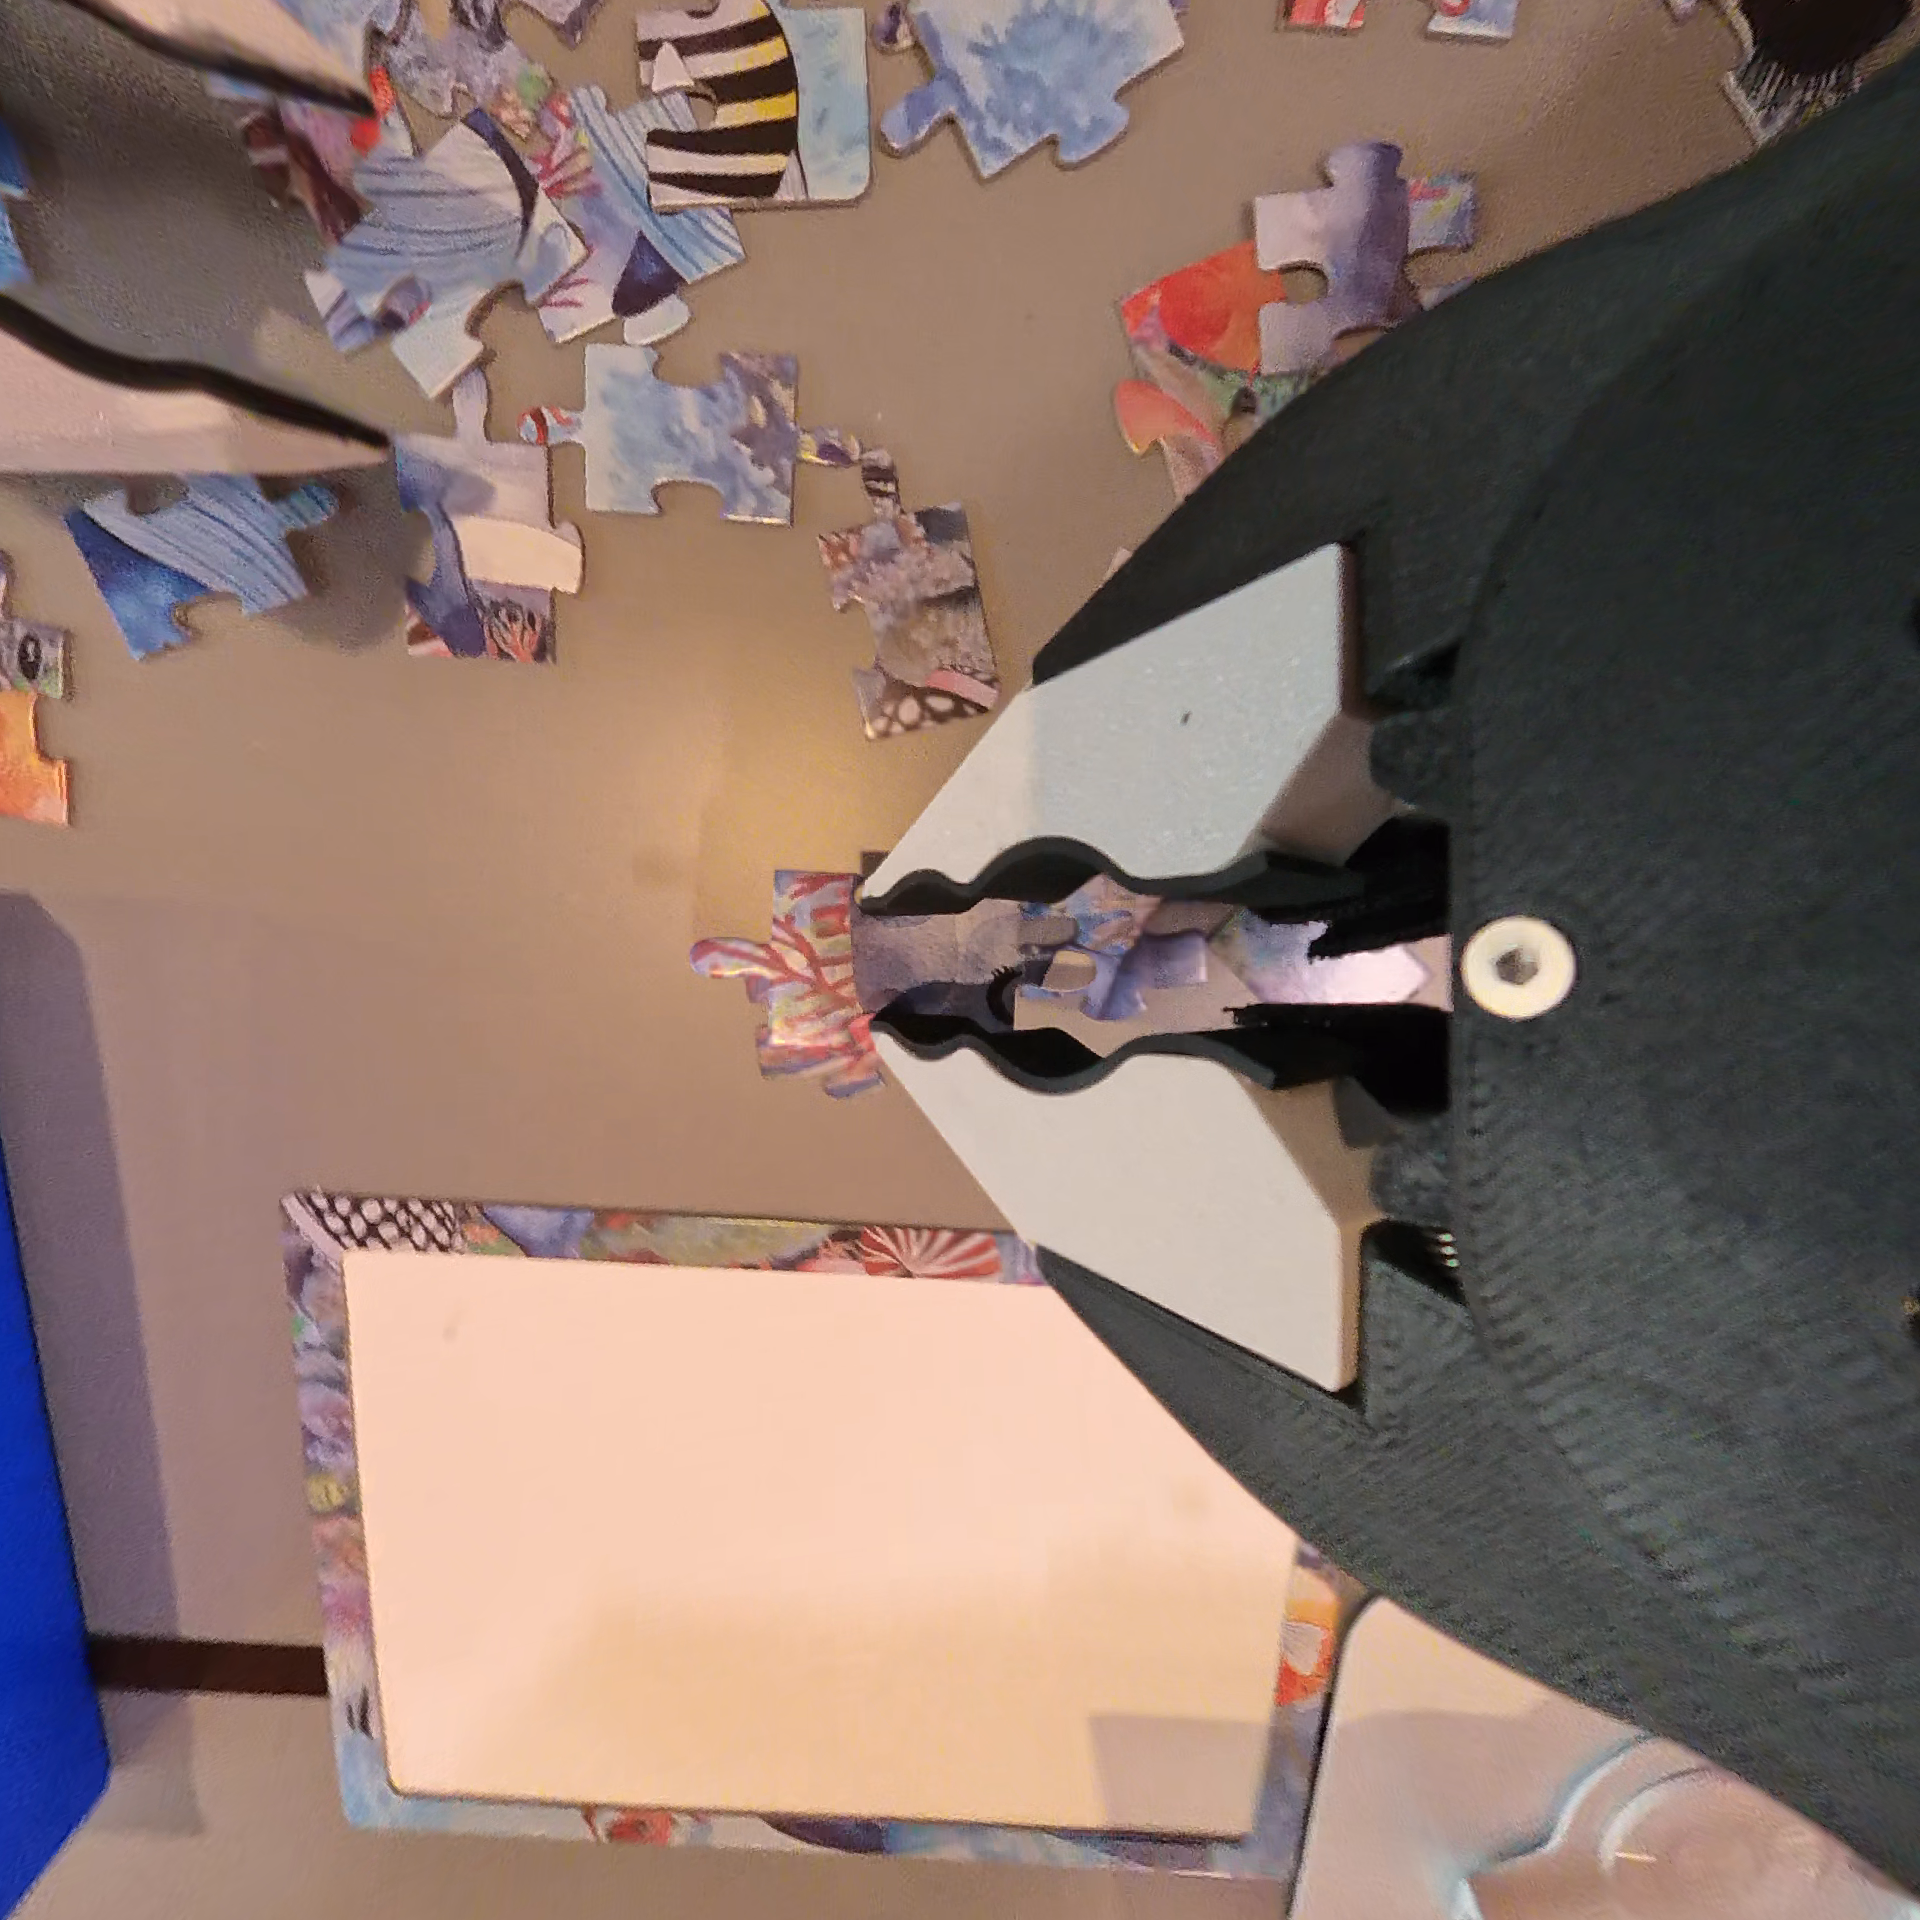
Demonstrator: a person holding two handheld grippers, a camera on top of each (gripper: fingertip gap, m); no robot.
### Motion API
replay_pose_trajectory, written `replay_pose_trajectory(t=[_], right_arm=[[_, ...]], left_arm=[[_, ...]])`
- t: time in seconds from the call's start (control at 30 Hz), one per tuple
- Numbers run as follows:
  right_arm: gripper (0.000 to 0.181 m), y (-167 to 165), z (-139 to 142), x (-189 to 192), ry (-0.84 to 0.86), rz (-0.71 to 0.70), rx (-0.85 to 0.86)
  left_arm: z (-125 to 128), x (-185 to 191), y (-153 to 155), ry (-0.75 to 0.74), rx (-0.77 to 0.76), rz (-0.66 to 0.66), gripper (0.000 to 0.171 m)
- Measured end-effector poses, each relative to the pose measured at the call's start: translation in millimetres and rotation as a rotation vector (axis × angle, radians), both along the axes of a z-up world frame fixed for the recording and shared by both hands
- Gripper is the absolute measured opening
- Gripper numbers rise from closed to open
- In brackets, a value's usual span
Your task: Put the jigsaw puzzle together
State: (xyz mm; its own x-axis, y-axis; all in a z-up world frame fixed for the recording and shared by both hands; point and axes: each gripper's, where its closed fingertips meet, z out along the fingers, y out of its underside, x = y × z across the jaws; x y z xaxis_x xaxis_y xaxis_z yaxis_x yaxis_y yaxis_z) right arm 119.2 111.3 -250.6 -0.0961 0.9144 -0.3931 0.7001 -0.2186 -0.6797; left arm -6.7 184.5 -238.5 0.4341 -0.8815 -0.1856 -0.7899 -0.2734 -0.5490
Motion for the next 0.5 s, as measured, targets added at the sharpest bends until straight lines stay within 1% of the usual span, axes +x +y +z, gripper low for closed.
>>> replay_pose_trajectory(t=[0.07,0.13,0.23,0.4,0.5], right_arm=[[0.043,11.5,6.4,-13.7,-0.011,-0.001,0.068],[0.042,22.3,11.4,-27.5,-0.030,0.013,0.132],[0.041,47.5,5.0,-46.5,-0.096,0.008,0.254],[0.042,73.0,-10.0,-82.2,-0.104,0.000,0.267],[0.048,79.6,-17.0,-101.6,-0.099,0.040,0.302]], left_arm=[[-0.6,-9.7,-0.2,-0.006,-0.004,0.022,0.017],[-10.7,-19.5,-1.0,0.037,-0.020,0.033,0.017],[-22.9,-26.5,-0.7,0.061,-0.045,0.035,0.017],[-33.1,-29.4,-0.3,0.067,-0.097,0.039,0.017],[-36.6,-29.6,0.0,0.065,-0.112,0.039,0.017]])
